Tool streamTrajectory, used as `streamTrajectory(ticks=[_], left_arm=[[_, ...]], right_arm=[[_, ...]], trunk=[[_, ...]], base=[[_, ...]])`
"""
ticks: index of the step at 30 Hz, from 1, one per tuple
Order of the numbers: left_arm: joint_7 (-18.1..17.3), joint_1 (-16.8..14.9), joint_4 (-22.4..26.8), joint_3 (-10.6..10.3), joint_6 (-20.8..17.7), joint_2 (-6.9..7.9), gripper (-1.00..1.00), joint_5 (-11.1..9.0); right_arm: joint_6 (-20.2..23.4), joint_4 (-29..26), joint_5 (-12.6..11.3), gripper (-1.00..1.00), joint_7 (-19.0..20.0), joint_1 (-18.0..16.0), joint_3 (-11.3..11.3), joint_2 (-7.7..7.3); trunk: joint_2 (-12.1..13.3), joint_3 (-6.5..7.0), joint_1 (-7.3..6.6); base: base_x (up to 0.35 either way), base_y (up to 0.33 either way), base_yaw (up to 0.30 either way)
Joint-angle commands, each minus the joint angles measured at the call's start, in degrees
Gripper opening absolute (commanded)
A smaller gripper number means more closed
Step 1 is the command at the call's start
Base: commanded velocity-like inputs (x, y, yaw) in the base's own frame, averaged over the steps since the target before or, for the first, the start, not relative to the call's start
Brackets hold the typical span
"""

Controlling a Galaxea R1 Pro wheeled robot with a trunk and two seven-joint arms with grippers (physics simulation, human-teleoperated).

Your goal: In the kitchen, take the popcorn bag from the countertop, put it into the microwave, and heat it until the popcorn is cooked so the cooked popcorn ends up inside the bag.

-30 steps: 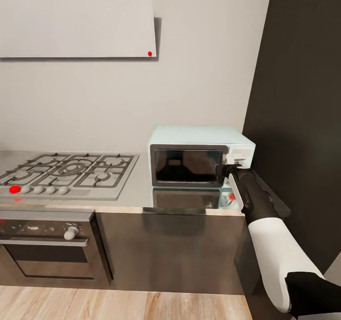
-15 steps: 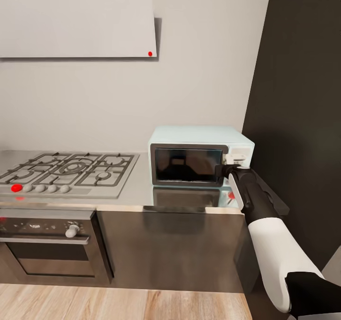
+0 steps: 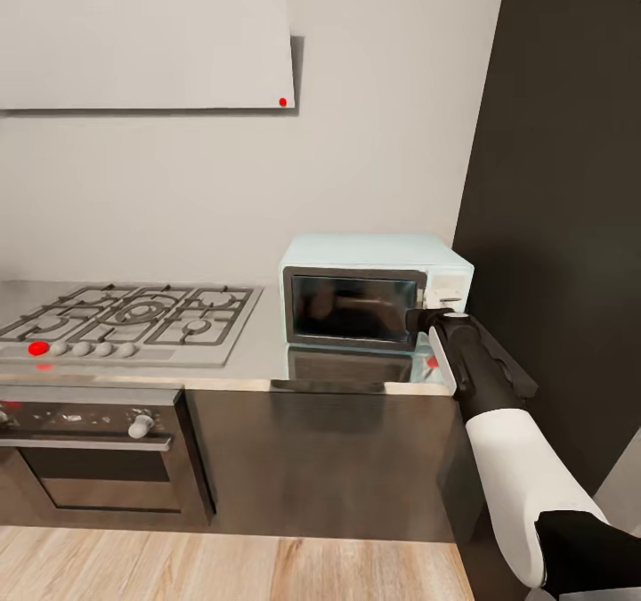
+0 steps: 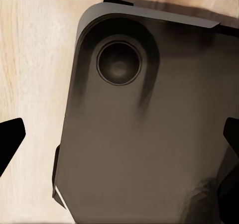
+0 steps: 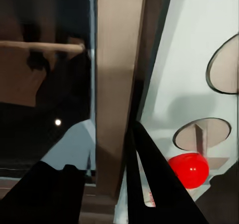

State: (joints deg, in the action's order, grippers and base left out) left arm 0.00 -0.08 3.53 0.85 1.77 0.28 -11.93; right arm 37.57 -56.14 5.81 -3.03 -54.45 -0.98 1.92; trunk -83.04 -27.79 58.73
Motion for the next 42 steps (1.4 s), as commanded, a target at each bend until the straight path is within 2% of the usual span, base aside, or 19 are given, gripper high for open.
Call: streamTrajectory(ticks=[1,12,16,17,31,41,42], left_arm=[[0.0,-0.01,0.05,0.09,0.13,-0.01,1.0,-0.34],[0.0,-0.01,0.08,0.12,0.16,-0.02,1.0,-0.29],[0.0,-0.01,0.08,0.12,0.16,-0.02,1.0,-0.29],[0.0,-0.01,0.08,0.12,0.16,-0.02,1.0,-0.29],[0.0,-0.01,0.08,0.12,0.16,-0.02,1.0,-0.29],[0.0,-0.01,0.08,0.12,0.16,-0.02,1.0,-0.29],[0.0,-0.01,0.08,0.12,0.16,-0.02,1.0,-0.29]], right_arm=[[0.23,-0.26,0.24,-1.0,0.12,-0.05,-0.07,0.21],[0.23,-0.47,0.17,-1.0,-1.1,-0.05,-0.08,0.27],[0.23,-0.47,2.77,-1.0,-1.1,-0.05,-0.08,0.26],[0.23,-0.47,0.17,-1.0,-1.1,-0.05,-0.08,0.24],[0.22,-0.47,0.13,-1.0,-1.1,-0.05,-0.08,0.01],[0.51,-0.47,0.08,-1.0,-0.75,-0.05,-0.08,0.0],[0.55,-0.47,0.08,1.0,-0.75,-0.05,-0.08,0.01]], trunk=[[-0.03,-0.05,0.0],[-0.03,-0.05,0.0],[-0.03,-0.05,0.0],[-0.03,-0.05,0.0],[-0.03,-0.05,0.0],[-0.03,-0.05,0.0],[-0.03,-0.05,0.0]], base=[[0.0,0.0,0.0],[-0.07,0.031,0.0],[-0.226,0.142,0.0],[-0.23,0.123,0.0],[-0.209,0.013,0.0],[-0.018,0.0,0.0],[0.0,0.0,0.0]])
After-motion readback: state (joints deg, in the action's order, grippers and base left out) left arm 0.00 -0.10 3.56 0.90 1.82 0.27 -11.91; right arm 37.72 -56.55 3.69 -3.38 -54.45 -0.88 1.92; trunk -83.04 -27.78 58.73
